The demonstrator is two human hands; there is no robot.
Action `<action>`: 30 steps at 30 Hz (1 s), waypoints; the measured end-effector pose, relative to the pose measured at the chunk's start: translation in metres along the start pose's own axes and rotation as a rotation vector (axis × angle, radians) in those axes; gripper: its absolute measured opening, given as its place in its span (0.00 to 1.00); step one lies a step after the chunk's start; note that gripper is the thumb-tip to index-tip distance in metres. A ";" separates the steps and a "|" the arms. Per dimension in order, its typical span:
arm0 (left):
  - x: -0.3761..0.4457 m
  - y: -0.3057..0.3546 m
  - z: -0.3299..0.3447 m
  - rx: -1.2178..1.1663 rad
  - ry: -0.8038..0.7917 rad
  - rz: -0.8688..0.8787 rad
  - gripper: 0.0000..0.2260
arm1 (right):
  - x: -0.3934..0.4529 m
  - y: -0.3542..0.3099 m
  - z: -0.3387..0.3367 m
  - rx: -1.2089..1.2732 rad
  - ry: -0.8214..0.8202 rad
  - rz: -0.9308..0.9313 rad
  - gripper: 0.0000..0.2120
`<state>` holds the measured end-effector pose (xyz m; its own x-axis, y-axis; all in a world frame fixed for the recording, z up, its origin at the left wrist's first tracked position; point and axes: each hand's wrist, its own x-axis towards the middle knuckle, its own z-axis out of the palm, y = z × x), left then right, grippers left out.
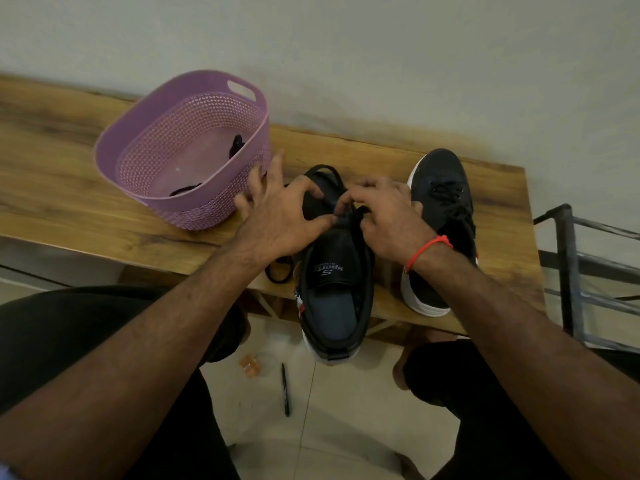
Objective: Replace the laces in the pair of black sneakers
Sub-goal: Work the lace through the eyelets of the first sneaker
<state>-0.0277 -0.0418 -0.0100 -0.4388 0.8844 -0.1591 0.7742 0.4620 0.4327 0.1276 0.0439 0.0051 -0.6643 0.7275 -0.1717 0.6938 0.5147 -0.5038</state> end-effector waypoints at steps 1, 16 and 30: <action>0.000 0.000 -0.001 -0.004 -0.002 -0.016 0.17 | 0.000 0.000 -0.001 -0.017 -0.005 0.004 0.26; -0.001 0.000 -0.008 0.014 0.091 0.083 0.07 | -0.005 0.000 0.016 -0.423 0.077 -0.184 0.26; -0.004 -0.001 -0.007 0.245 0.182 0.268 0.08 | -0.006 0.004 0.025 -0.234 0.237 -0.104 0.09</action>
<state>-0.0297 -0.0463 -0.0034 -0.2631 0.9595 0.1004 0.9483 0.2380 0.2101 0.1275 0.0298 -0.0168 -0.6706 0.7368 0.0860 0.6889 0.6617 -0.2959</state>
